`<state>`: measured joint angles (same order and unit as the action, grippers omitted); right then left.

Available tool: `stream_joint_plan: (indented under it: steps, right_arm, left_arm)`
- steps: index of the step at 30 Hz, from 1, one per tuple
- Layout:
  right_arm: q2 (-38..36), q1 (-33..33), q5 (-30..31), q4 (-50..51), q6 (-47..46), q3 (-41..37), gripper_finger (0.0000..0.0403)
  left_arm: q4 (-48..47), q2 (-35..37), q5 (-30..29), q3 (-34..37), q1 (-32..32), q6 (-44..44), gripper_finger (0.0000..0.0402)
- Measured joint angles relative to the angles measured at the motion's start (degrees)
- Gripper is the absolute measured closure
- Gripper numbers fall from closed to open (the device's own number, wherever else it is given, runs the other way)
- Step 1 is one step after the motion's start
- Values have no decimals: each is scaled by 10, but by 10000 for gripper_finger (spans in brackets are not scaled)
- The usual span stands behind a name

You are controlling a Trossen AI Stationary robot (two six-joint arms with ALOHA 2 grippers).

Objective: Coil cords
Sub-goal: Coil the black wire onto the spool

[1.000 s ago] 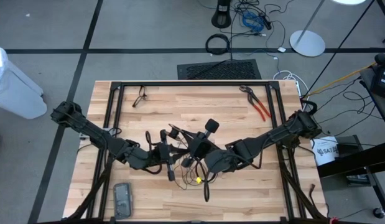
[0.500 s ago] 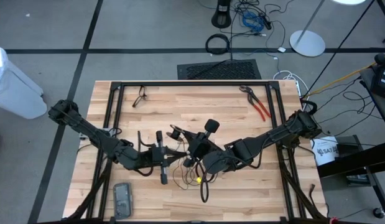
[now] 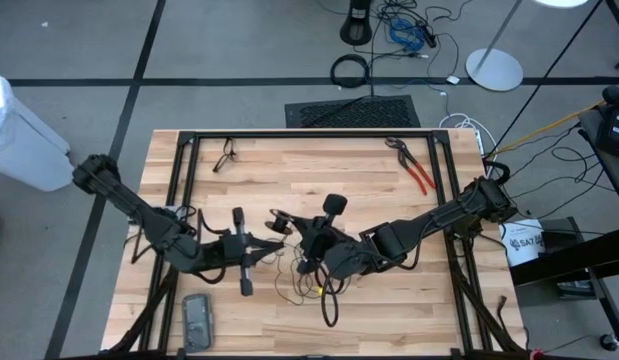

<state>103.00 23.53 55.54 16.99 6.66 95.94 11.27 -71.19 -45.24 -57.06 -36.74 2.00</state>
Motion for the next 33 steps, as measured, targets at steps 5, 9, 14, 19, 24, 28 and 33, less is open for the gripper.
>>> stream_joint_plan:
  steps: [5,9,14,19,24,28,33]
  right_arm:
    - [0,0,-42,23,0,0,403]
    - [-4,0,-88,41,0,0,403]
    - [-5,-1,-133,51,0,0,403]
    - [-10,0,-154,54,-3,0,403]
    - [-20,8,-158,63,-9,0,403]
    - [-27,12,-192,67,-15,0,403]
    - [-33,19,-215,66,-17,0,403]
  left_arm:
    - [-31,21,-3,0,-13,-1,400]
    - [-68,34,-4,0,-22,-2,400]
    - [-123,49,2,0,-29,-2,400]
    - [-172,61,34,0,-29,-1,400]
    - [-198,61,73,0,-30,1,400]
    - [-209,61,100,0,-31,3,400]
    - [-209,61,105,0,-31,3,400]
